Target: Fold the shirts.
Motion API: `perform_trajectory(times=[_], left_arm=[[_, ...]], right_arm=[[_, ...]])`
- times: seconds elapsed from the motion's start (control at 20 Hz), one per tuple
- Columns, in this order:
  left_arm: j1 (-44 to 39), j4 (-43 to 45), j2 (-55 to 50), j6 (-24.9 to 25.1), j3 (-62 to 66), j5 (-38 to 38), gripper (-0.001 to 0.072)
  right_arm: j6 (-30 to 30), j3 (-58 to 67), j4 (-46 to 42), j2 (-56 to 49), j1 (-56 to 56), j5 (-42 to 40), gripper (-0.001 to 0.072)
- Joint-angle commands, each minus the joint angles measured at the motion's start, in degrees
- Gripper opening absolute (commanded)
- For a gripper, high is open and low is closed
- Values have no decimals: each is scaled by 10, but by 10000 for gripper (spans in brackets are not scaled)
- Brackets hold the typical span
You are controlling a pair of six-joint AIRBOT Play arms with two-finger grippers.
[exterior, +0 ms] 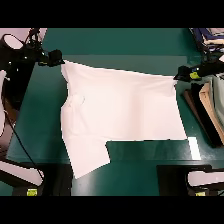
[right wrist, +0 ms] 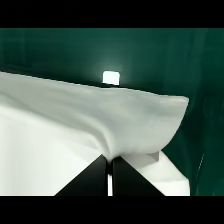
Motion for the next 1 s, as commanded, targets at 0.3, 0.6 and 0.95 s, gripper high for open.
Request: perform_trajectory(times=[0.3,0.6,0.95], left_arm=[[48,-2,-12,3,17,-186,504],[75,51,100,3,-138,-219,504],[75,50,361,-14,-577,-122,505]], right_arm=[[-4,96,-1,-19,-20,92,385],[-26,-110,-1,146,-56,104,363],[-36,-298,0,323,-75,70,363]])
